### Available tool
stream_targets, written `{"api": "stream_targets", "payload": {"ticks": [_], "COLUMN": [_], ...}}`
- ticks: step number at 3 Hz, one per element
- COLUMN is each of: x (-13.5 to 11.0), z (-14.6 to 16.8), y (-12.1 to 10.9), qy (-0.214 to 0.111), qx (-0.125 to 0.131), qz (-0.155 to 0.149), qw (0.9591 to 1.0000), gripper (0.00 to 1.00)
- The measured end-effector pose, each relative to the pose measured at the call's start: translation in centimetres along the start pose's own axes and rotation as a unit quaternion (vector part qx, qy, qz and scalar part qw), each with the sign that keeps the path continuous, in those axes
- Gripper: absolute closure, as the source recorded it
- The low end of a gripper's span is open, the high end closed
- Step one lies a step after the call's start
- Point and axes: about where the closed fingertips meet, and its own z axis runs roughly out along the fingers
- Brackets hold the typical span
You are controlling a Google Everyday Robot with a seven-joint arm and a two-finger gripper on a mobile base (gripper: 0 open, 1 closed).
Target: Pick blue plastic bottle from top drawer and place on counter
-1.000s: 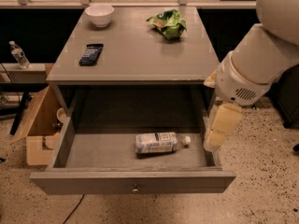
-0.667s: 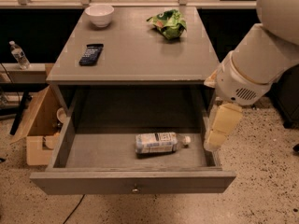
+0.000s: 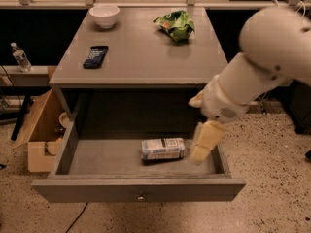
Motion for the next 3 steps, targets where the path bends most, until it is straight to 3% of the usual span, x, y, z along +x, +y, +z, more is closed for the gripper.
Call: {"api": "stream_targets", "payload": {"ticks": [1, 2, 3], "x": [-1.6, -2.7, -2.7], "z": [5.3, 9.8, 9.8], "y": [-0.6, -2.0, -2.0], "qy": [-0.032, -0.061, -0.061], "qx": [-0.017, -0.014, -0.014], "qz": [-0.002, 0.012, 0.012], "qw": [0.9994, 0.9979, 0.9979], "gripper": [0.00, 0.00, 0.00]}}
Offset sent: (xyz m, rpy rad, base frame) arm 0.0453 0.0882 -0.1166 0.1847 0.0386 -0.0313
